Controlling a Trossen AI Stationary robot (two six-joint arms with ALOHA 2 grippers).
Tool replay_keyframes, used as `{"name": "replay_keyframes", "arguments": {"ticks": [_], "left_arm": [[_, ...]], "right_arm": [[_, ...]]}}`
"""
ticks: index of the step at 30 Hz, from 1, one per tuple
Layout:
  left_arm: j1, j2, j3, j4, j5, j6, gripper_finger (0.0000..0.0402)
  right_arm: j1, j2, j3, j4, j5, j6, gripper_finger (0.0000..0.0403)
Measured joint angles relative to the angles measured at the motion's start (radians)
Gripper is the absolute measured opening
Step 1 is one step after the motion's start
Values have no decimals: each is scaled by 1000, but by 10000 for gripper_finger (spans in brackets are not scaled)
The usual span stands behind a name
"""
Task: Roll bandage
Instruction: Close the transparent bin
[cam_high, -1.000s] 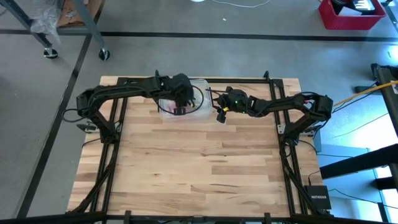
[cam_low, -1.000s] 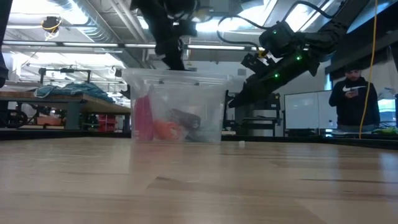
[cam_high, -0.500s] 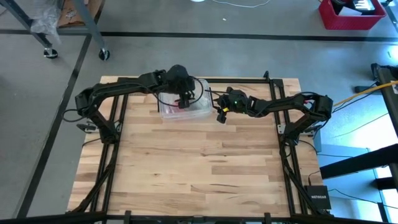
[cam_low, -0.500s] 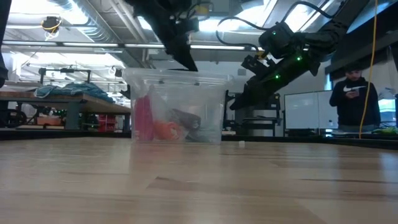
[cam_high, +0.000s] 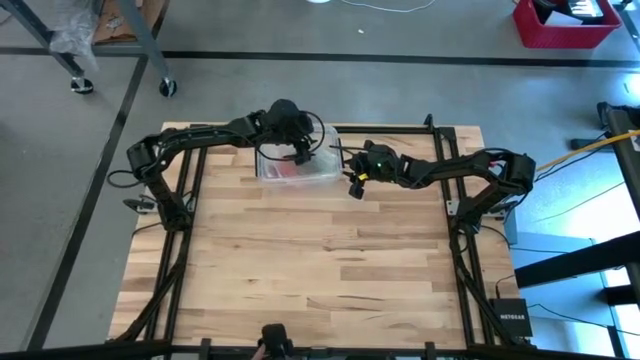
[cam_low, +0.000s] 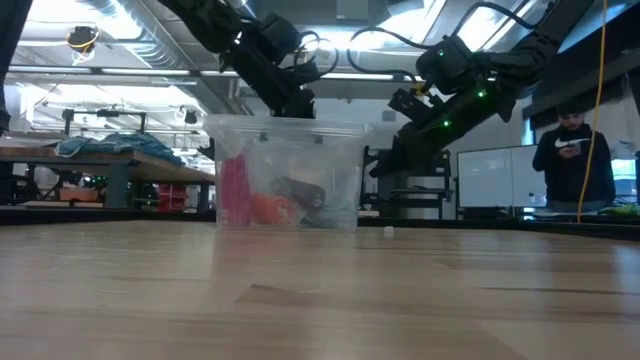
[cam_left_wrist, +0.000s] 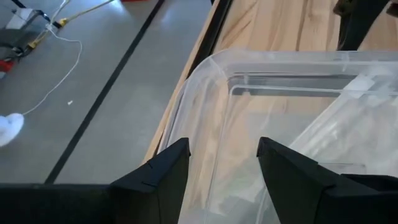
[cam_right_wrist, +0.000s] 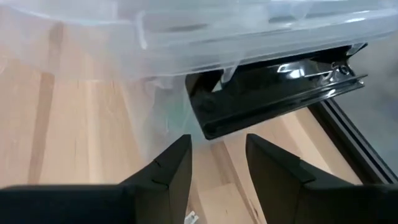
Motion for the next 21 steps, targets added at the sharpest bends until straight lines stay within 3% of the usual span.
{"name": "replay_keyframes", "arguments": {"ticks": [5,8,12,18,21], "left_arm": [[-6,-24,-6,18,-8,-5,186],[-18,-59,-9,39,-14,-20,186],[-41,-87,-13,80,-7,-50,186],[-72,-73,-11,142,182,-20,186],[-84,-50,-10,196,194,-12,186]], "right_arm": [[0,-62,0,-98,127,-50,154],[0,-89,0,-102,143,-50,154],[0,-99,1,-78,104,-50,154],[0,-96,0,-62,-8,-38,154],[0,-96,0,-34,-34,-28,154]]}}
